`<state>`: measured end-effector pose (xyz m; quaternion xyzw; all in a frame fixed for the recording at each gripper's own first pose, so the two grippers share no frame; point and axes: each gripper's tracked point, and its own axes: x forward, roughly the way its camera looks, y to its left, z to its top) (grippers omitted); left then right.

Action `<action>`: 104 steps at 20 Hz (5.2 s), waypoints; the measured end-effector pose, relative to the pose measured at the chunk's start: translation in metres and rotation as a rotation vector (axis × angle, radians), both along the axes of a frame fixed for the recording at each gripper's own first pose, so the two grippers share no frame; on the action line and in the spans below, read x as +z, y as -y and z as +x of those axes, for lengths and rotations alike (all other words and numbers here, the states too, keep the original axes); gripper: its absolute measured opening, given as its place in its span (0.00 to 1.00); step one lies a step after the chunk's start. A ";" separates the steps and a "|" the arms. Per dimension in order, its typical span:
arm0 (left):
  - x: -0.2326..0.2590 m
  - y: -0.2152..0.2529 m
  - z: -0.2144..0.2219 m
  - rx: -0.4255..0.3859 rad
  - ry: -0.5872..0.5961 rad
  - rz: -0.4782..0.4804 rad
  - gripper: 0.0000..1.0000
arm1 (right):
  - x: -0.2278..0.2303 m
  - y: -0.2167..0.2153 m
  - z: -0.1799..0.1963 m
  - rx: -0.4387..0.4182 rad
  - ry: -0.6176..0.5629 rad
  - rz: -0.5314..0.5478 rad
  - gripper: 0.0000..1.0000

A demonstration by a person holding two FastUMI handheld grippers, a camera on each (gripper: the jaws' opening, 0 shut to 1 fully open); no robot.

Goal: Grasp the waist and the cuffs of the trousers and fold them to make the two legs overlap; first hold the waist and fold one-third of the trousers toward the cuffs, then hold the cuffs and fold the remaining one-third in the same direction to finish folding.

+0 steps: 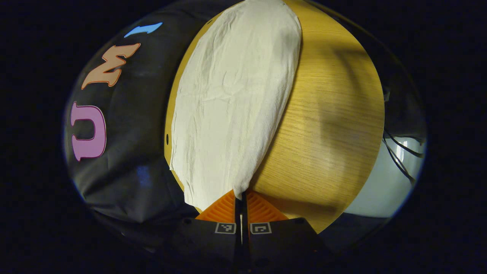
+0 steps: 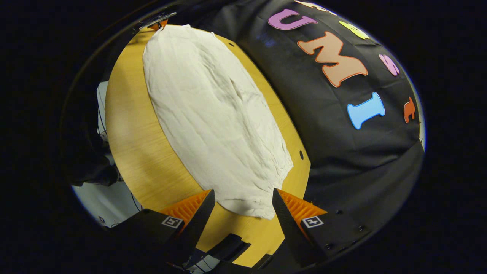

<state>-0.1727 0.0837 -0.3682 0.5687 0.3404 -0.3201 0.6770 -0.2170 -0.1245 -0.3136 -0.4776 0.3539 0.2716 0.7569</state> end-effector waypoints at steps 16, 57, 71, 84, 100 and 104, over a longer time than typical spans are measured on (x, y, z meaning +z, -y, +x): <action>-0.001 0.000 0.001 0.016 0.009 0.003 0.00 | -0.037 -0.005 0.020 0.133 -0.021 -0.125 0.80; 0.126 0.009 0.229 0.244 0.317 -0.137 0.00 | 0.047 -0.024 0.234 -0.119 0.252 -0.003 0.07; 0.047 0.024 0.317 0.382 0.284 -0.297 0.00 | -0.060 -0.046 0.306 -0.251 0.191 -0.064 0.09; 0.087 0.066 0.306 0.490 0.357 -0.553 0.95 | -0.046 -0.037 0.276 -0.552 0.184 0.211 0.98; 0.166 0.143 0.211 0.700 0.317 -0.975 0.95 | -0.056 0.037 0.208 -1.119 0.051 0.626 0.98; 0.163 0.148 0.196 0.709 0.304 -0.949 0.96 | -0.078 0.050 0.197 -1.270 -0.008 0.693 0.99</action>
